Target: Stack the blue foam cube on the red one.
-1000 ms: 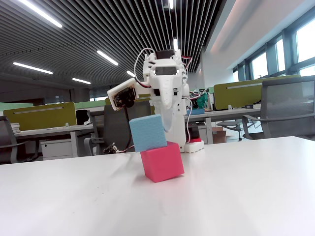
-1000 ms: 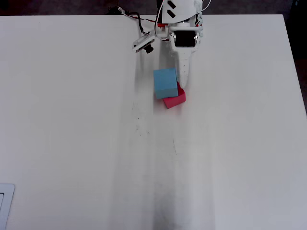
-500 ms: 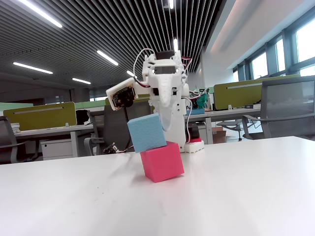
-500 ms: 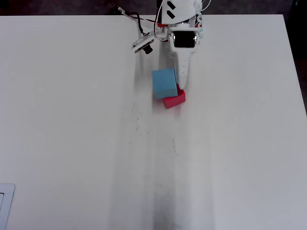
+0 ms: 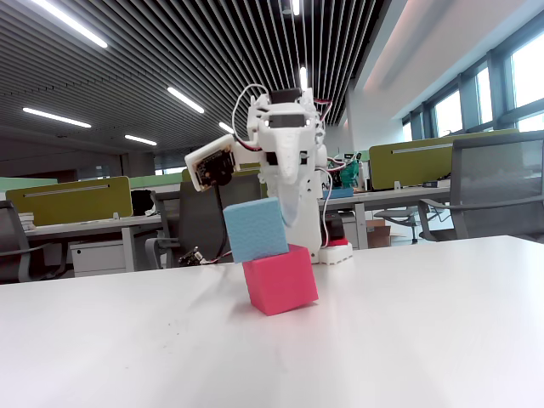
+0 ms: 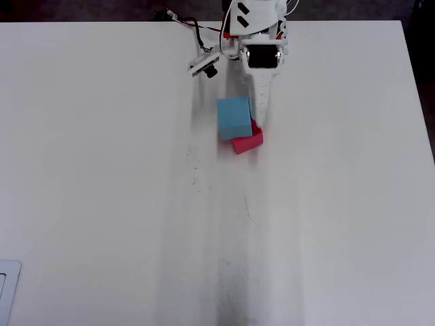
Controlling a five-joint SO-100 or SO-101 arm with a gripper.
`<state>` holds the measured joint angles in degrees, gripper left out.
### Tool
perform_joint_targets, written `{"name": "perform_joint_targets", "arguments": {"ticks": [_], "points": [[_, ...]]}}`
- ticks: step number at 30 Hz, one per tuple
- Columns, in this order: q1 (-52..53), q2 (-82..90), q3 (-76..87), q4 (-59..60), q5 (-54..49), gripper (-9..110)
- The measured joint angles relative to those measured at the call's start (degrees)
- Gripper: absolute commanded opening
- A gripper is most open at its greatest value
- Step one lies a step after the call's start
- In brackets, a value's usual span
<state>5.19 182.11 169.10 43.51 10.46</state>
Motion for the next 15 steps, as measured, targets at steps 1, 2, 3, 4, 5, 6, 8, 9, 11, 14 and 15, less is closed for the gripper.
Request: {"name": "perform_joint_targets", "arguments": {"ticks": [1, 2, 3, 4, 5, 6, 8, 9, 11, 14, 15], "points": [[-0.4, 0.0, 0.0, 0.4, 0.0, 24], [-0.8, 0.0, 0.0, 0.8, 0.0, 24], [-0.9, 0.0, 0.0, 1.0, 0.0, 24], [-1.0, 0.0, 0.0, 1.0, 0.0, 24], [-1.1, 0.0, 0.0, 1.1, 0.0, 24], [-1.1, 0.0, 0.0, 1.1, 0.0, 24], [-1.1, 0.0, 0.0, 1.1, 0.0, 24], [-1.1, 0.0, 0.0, 0.6, 0.0, 24], [-1.2, 0.0, 0.0, 0.4, 0.0, 24], [-1.7, 0.0, 0.0, -0.7, 0.0, 24], [-1.7, 0.0, 0.0, -1.0, 0.0, 24]]}}
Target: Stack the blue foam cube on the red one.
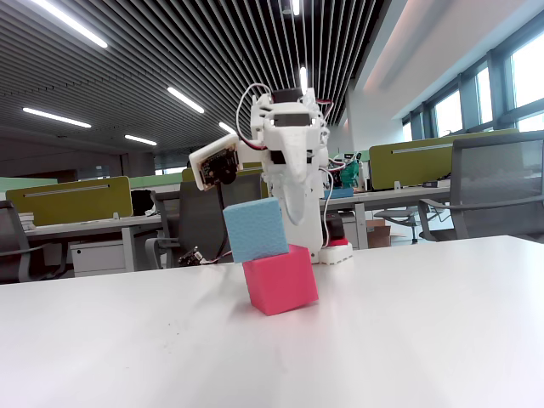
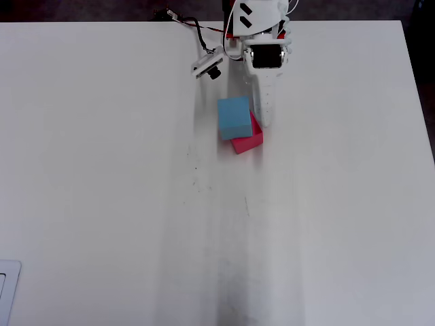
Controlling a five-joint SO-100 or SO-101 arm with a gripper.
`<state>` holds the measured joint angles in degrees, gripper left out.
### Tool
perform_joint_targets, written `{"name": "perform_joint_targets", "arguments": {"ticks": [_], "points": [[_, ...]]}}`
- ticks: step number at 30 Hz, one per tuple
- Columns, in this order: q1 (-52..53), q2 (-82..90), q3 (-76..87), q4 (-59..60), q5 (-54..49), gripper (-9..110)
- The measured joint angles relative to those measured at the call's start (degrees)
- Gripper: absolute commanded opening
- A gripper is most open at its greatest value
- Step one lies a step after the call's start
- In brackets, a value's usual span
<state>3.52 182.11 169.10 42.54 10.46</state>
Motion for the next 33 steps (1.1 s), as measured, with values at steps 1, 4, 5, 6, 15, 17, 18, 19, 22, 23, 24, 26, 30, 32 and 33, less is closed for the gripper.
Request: {"name": "perform_joint_targets", "arguments": {"ticks": [1, 4, 5, 6, 15, 17, 18, 19, 22, 23, 24, 26, 30, 32, 33], "points": [[0.0, 0.0, 0.0, -0.3, 0.0, 24], [0.0, 0.0, 0.5, -1.1, 0.0, 24], [0.0, 0.0, 0.5, -1.4, 0.0, 24], [0.0, 0.0, 1.0, -2.4, 0.0, 24], [0.0, -0.1, 1.1, -3.5, 0.0, 24], [0.0, -0.1, 1.4, -3.6, 0.0, 24], [0.0, -0.1, 1.4, -3.6, 0.0, 24], [0.0, -0.1, 1.4, -3.6, 0.0, 24], [0.0, -0.1, 1.4, -3.7, 0.0, 24], [0.0, -0.1, 1.4, -3.8, 0.0, 24], [0.0, -0.1, 1.4, -3.8, 0.0, 24], [0.0, -0.1, 1.4, -3.8, 0.0, 24], [0.0, -0.1, 1.4, -3.8, 0.0, 24], [0.0, -0.1, 1.4, -3.8, 0.0, 24], [0.0, -0.1, 1.4, -3.8, 0.0, 24]]}}
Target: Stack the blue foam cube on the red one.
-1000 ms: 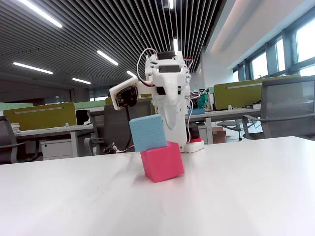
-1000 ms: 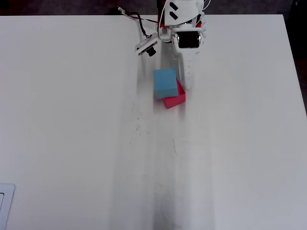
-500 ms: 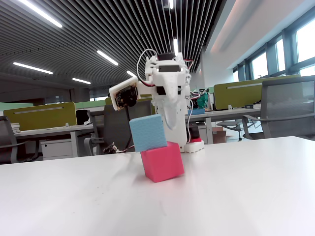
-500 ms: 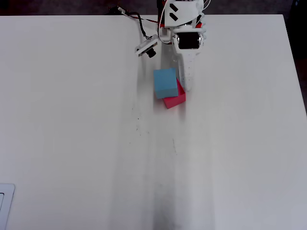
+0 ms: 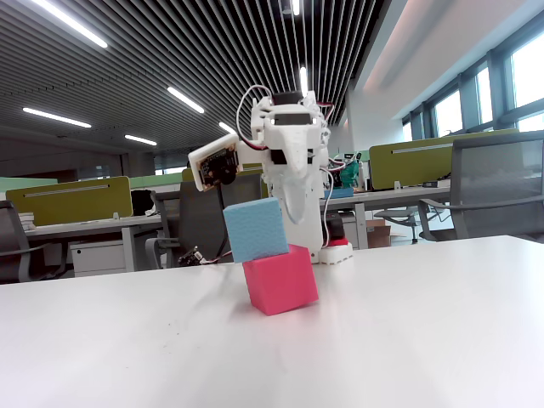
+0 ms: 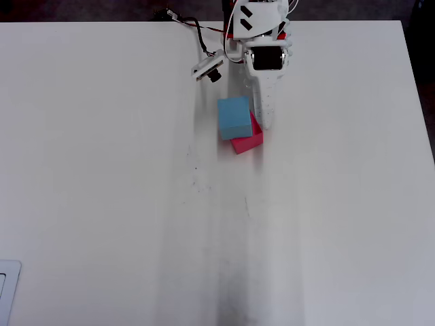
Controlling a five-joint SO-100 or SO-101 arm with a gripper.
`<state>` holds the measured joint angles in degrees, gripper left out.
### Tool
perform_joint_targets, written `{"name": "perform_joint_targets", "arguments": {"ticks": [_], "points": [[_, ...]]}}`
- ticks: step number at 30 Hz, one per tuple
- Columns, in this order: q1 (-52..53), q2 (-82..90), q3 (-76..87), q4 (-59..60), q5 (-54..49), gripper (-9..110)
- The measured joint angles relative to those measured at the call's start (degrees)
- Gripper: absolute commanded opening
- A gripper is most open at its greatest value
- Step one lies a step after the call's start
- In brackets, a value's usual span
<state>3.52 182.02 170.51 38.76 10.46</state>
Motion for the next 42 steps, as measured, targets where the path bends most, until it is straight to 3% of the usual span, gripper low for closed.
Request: {"name": "perform_joint_targets", "arguments": {"ticks": [19, 42], "points": [[0.5, 0.1, -1.1, 10.8, 0.0, 24], [0.7, 0.1, -1.6, 12.5, 0.0, 24]]}}
